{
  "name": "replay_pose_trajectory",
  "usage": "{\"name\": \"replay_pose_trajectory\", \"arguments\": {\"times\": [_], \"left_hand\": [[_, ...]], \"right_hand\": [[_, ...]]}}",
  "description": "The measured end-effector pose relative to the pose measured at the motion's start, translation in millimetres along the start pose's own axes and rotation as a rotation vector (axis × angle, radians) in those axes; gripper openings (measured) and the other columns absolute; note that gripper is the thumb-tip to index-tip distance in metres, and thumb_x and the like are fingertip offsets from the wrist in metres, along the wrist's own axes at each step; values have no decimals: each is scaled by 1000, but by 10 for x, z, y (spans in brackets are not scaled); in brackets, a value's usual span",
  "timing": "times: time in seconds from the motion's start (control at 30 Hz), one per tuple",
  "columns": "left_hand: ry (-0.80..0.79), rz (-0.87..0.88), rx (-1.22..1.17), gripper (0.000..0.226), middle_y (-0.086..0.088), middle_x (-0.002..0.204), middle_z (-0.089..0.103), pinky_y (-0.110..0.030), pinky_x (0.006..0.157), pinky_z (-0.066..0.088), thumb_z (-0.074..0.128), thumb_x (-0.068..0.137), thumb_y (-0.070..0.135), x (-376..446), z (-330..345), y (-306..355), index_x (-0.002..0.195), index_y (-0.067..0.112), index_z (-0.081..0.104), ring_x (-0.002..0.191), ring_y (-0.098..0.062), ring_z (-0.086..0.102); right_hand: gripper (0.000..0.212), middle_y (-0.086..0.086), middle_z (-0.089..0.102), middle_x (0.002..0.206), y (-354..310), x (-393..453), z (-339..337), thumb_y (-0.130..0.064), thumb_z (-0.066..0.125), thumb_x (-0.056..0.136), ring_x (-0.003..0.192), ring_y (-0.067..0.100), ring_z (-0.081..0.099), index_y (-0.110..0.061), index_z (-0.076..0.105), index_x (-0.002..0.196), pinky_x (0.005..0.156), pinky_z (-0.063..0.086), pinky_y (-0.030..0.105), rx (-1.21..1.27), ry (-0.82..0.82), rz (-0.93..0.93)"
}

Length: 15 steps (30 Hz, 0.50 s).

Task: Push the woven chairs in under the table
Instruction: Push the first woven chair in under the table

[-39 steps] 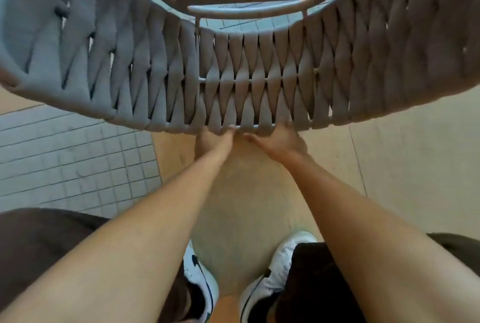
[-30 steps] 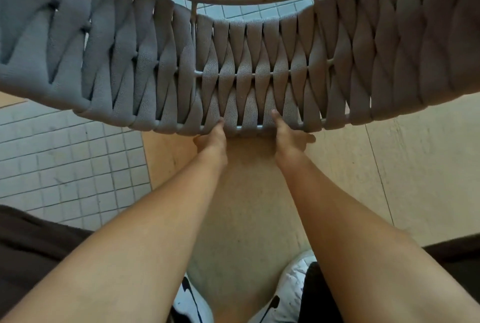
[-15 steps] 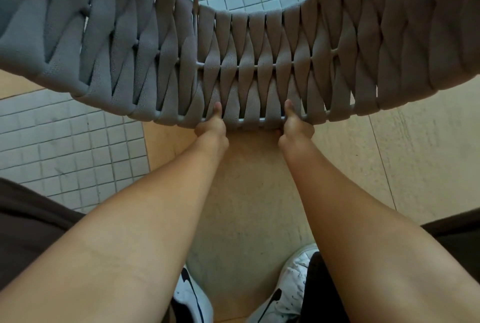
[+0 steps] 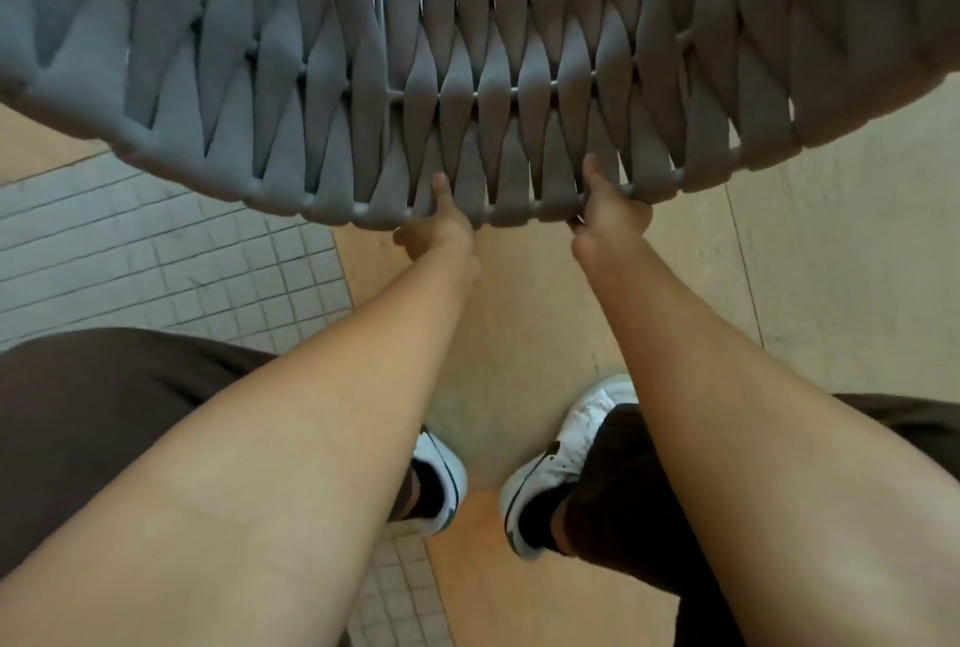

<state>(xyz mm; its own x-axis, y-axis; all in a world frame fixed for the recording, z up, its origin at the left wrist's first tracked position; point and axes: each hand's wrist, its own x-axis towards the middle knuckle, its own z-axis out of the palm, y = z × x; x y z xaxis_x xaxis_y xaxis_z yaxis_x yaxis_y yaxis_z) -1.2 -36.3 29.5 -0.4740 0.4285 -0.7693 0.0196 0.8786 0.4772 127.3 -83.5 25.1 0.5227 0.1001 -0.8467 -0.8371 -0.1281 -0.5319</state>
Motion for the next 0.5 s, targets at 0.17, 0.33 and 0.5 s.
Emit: {"name": "replay_pose_trajectory", "arguments": {"times": [0.17, 0.33, 0.5], "left_hand": [[143, 121, -126, 70, -14, 135, 54, -27, 89, 48, 74, 87, 37, -792, -376, 141, 136, 12, 30, 118, -31, 61], [145, 375, -54, 66, -13, 141, 31, -31, 91, 52, 72, 88, 20, -1501, -859, 212, 139, 20, 28, 118, -22, 46], [62, 976, 566, 59, -13, 137, 40, -43, 110, 28, 67, 78, 24, -1989, -1309, 404, 131, 10, 45, 130, -28, 35]], "right_hand": [[70, 14, 66, 127, -295, -695, -132, -17, 88, 79, 112, 32, 67, -8, 47, 135, 98, 55, 50, -116, 73, 43], [71, 12, 65, 128, -526, -1426, -196, -18, 88, 80, 114, 32, 66, -10, 44, 135, 98, 55, 50, -150, 119, 66], [61, 8, 64, 115, -801, -1997, -190, -19, 88, 79, 108, 30, 68, -11, 45, 123, 95, 57, 50, -189, 162, 40]]}}
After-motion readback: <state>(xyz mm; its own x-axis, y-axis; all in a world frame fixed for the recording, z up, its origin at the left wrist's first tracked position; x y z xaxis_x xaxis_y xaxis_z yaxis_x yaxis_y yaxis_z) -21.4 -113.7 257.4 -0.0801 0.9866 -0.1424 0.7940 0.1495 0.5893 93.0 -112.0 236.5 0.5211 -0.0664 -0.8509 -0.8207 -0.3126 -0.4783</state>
